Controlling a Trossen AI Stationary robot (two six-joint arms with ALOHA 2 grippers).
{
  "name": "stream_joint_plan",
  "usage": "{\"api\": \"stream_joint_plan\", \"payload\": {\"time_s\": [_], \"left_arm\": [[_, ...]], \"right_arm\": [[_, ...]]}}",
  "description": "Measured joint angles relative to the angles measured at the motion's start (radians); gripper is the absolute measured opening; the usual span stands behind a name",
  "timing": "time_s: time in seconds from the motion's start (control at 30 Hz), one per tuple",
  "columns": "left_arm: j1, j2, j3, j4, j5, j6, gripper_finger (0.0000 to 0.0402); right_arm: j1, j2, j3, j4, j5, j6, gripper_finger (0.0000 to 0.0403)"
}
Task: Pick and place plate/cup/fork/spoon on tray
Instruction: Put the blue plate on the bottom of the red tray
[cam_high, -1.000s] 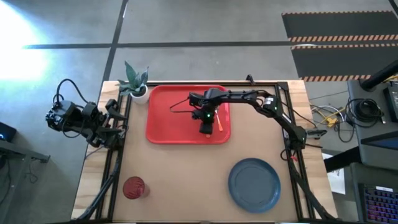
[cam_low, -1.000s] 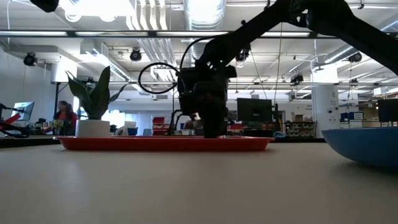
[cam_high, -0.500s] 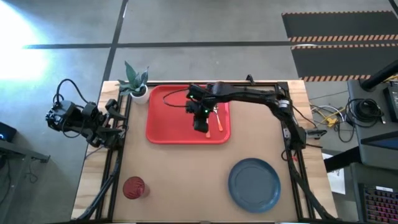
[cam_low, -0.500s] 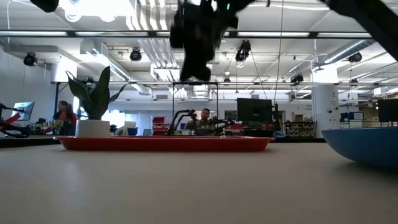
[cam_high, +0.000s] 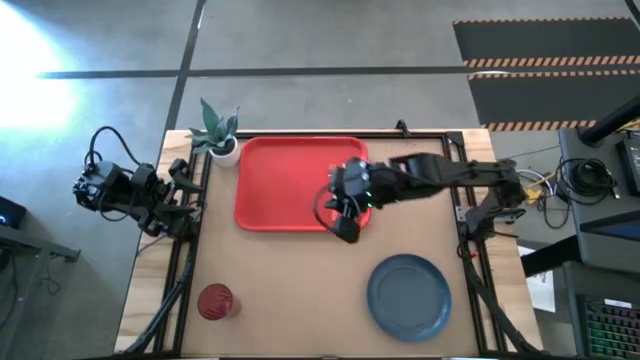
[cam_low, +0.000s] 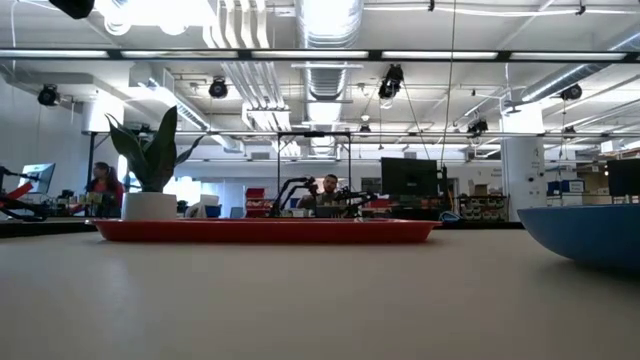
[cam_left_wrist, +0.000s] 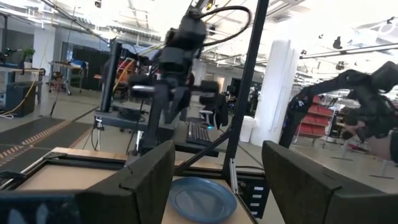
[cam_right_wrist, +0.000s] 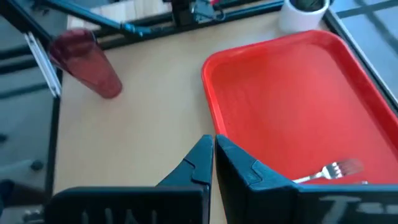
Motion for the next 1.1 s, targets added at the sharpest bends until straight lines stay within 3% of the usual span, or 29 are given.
{"api": "stream_joint_plan", "payload": {"time_s": [0.2,0.4,0.63,0.87,1.1], "left_arm": [[0.000,0.020,-0.003,-0.019,-0.036,-0.017,0.0225],[0.000,0.064,-0.002,-0.026,-0.035,-0.053,0.0225],[0.000,0.088,0.007,-0.026,-0.034,-0.053,0.0225],[0.000,0.087,0.010,-0.023,-0.034,-0.052,0.0225],[0.000,0.091,0.010,-0.024,-0.030,-0.052,0.0225]], "right_arm": [[0.102,-0.019,-0.001,-0.020,0.131,0.040,0.0008],[0.110,0.017,-0.001,-0.090,0.182,0.081,0.0012],[0.087,0.089,-0.002,-0.535,0.094,0.338,0.0051],[0.088,0.099,-0.082,-0.529,-0.032,0.426,0.0096],[0.095,0.089,-0.240,-0.533,-0.163,0.516,0.0114]]}}
